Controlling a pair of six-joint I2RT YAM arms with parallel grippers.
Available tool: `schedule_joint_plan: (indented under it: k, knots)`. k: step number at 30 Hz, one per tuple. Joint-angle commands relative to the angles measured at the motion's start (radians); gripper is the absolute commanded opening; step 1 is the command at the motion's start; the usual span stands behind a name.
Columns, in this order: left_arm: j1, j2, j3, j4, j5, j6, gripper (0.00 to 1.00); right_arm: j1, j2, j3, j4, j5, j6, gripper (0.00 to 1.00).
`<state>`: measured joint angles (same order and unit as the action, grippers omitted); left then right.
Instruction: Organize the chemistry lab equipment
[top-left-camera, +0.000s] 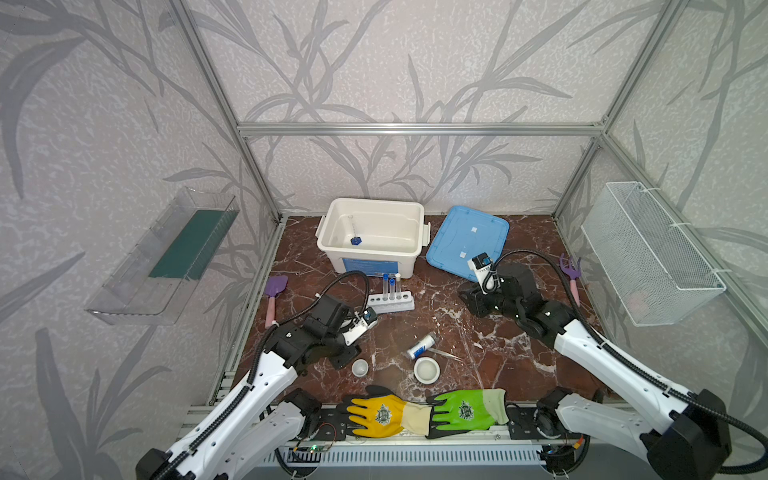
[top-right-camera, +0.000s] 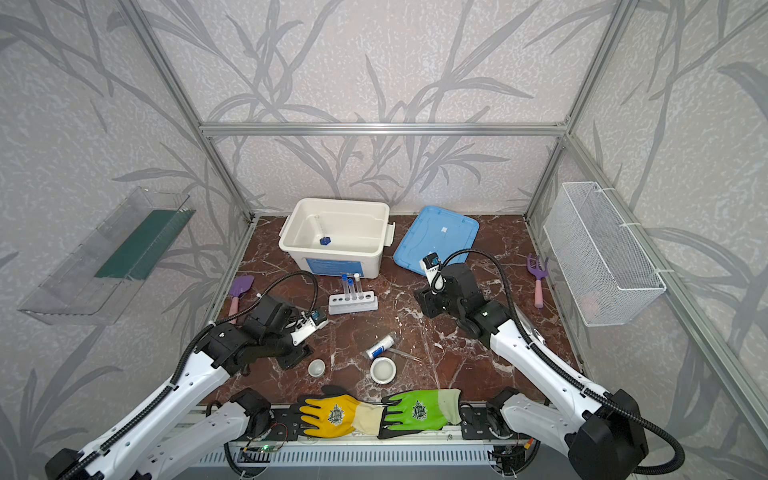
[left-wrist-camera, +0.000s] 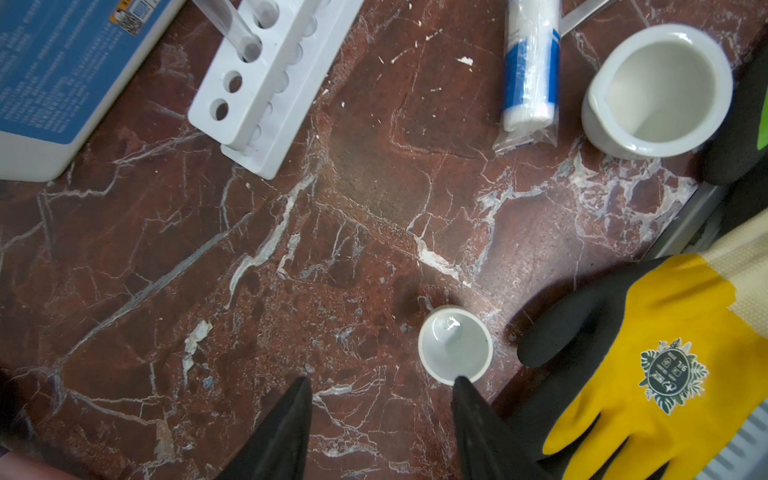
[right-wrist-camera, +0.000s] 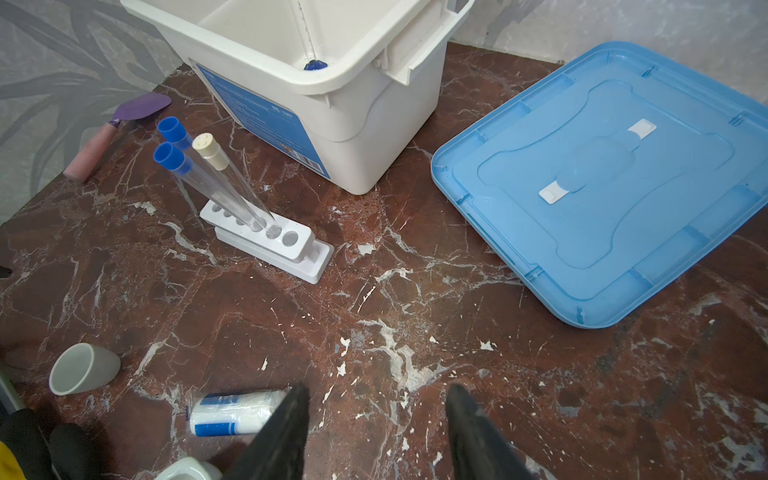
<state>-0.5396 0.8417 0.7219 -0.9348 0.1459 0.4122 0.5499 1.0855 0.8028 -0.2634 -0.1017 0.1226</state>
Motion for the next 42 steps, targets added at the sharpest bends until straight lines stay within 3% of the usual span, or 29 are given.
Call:
schedule_joint_plan:
  k: [1,13,27,42]
  knots:
    - [-0.033,0.031,-0.032,-0.032,-0.04,0.037,0.52,0.004,0.013,-0.016,0.037,0.008,0.006,0.53]
    - [-0.098,0.175,-0.055,0.036,-0.091,0.007,0.4,0.003,0.05,-0.039,0.075,0.014,0.016,0.53]
    - [-0.125,0.224,-0.064,0.034,-0.098,0.02,0.3,-0.009,0.083,-0.042,0.096,0.011,0.013,0.52]
    - [-0.156,0.277,-0.073,0.047,-0.148,0.035,0.27,-0.023,0.073,-0.058,0.108,0.005,0.015,0.52]
